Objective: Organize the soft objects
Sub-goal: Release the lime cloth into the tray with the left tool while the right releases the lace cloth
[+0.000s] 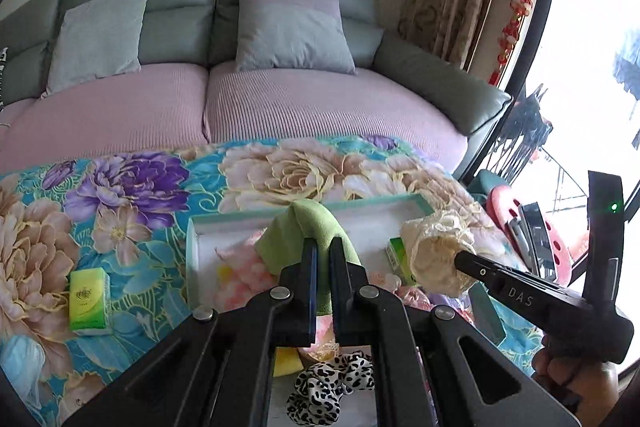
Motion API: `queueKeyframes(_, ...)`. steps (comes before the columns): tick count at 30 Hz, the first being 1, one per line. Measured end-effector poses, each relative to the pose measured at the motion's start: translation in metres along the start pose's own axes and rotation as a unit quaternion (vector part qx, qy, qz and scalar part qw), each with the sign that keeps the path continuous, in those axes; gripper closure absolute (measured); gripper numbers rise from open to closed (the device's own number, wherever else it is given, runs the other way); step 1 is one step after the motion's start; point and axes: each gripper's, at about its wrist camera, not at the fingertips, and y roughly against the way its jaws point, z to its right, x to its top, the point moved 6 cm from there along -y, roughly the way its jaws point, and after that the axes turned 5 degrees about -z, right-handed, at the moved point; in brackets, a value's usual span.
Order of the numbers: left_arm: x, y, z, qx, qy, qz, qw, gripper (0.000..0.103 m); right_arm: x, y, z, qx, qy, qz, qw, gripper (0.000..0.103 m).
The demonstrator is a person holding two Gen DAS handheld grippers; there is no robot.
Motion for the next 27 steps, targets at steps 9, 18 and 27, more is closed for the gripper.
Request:
queueKeyframes(9,-0.031,-0.048,-0.002,0.017,0.0,-0.08,0.9967,0.097,-0.013,-0.028,-0.006,0.001,0.011,-0.041,0.999,0.094)
queueKeyframes(18,-0.029,-0.037,-0.007,0.015,0.007,-0.09,0.9958,0.037,-0.013,-0.02,-0.013,-0.015,0.025,-0.041,0.999,0.08)
queueKeyframes(27,-0.014,0.004,-0.048,0.076,0.038,-0.066,0.9941,0.01,-0.009,0.003,-0.026,-0.038,0.049,-0.02,0.998,0.024)
